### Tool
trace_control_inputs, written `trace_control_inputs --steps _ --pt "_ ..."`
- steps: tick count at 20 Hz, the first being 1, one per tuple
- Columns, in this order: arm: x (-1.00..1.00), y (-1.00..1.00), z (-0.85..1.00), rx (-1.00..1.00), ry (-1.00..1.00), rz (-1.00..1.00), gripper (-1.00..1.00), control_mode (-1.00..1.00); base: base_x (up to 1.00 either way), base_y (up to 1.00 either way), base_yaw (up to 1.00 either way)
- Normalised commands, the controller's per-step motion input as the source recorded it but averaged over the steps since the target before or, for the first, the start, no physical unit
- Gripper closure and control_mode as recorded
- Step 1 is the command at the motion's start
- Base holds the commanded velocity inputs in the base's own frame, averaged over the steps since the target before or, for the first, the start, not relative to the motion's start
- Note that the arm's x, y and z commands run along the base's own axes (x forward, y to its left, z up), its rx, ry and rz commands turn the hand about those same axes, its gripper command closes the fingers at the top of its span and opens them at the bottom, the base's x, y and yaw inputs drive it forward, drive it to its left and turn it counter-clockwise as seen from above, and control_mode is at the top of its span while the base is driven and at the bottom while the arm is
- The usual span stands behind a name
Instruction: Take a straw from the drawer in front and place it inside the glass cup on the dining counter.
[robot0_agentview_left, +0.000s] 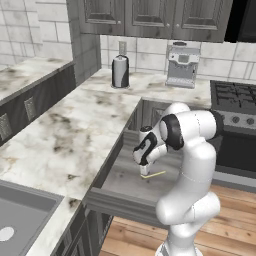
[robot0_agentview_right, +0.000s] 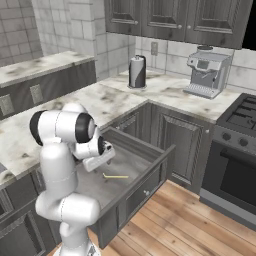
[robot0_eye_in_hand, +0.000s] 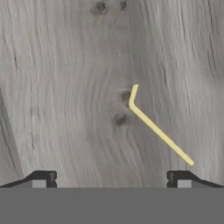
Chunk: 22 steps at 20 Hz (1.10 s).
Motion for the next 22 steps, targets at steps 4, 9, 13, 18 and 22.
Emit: trace_control_inputs --steps 4,9,13,18,22 --pt "0.25 0.0 -0.33 0.0 0.05 0.05 -1.0 -1.0 0.0 0.0 0.0" --pt "0.22 0.0 -0.34 0.0 0.07 0.04 -1.0 -1.0 0.0 0.0 0.0" --pt "0.19 0.0 -0.33 0.0 0.08 0.03 -1.0 -1.0 0.0 0.0 0.0" --pt "0.24 0.0 -0.25 0.0 0.05 0.04 -1.0 -1.0 0.0 0.0 0.0" --pt "0.28 0.0 -0.2 0.0 0.05 0.04 -1.0 -1.0 0.0 0.0 0.0"
